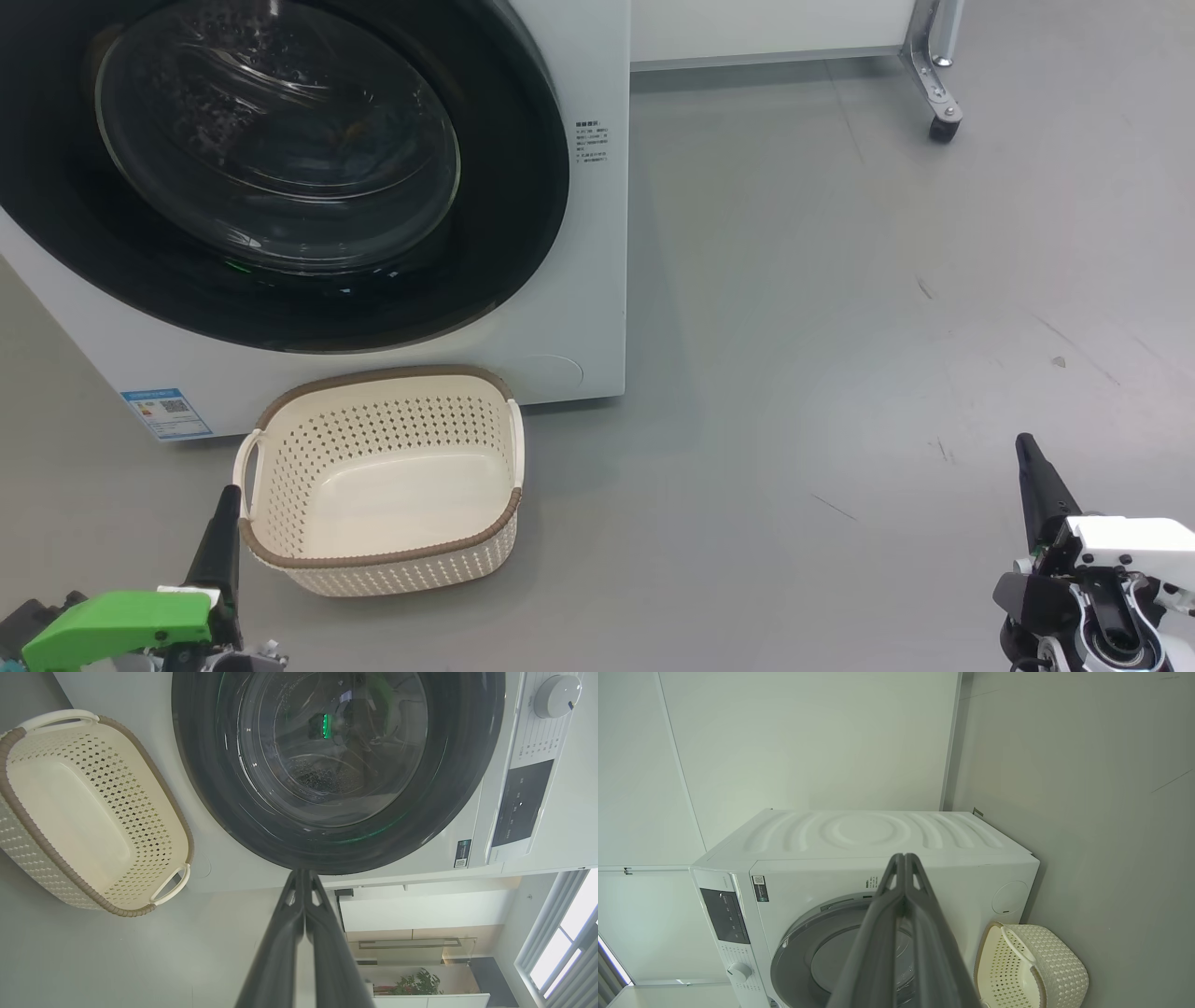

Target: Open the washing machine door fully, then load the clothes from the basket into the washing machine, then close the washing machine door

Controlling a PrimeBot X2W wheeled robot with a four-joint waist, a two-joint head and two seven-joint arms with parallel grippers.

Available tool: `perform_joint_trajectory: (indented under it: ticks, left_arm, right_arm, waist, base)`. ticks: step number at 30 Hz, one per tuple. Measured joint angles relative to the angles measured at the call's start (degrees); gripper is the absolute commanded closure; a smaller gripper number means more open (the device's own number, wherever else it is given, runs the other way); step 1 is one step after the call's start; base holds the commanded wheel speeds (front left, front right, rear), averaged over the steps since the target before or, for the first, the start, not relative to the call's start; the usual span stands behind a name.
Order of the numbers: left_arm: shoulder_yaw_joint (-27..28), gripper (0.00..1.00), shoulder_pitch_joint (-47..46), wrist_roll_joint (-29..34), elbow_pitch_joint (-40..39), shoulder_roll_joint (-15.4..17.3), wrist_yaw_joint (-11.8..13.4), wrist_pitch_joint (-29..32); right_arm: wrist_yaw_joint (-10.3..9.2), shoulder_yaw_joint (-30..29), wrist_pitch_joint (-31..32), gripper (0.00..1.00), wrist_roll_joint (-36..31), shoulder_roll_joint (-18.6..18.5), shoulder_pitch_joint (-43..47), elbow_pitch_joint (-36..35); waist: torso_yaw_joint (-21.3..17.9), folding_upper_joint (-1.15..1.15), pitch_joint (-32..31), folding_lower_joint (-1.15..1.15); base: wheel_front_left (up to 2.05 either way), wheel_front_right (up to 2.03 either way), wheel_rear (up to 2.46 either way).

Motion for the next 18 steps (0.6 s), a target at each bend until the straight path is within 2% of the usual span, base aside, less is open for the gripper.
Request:
perform_joint_trajectory:
  ticks: [18]
  left_arm:
    - [0.23,1.0,-0.09,0.0,0.32,0.0,-0.01,0.07]
  right_arm:
    - [0.0,-0.08,0.13,1.0,0.0,0.0,-0.01,0.0]
  waist:
    - [0.0,0.0,0.0,0.0]
  base:
    - [0.0,0.0,0.0]
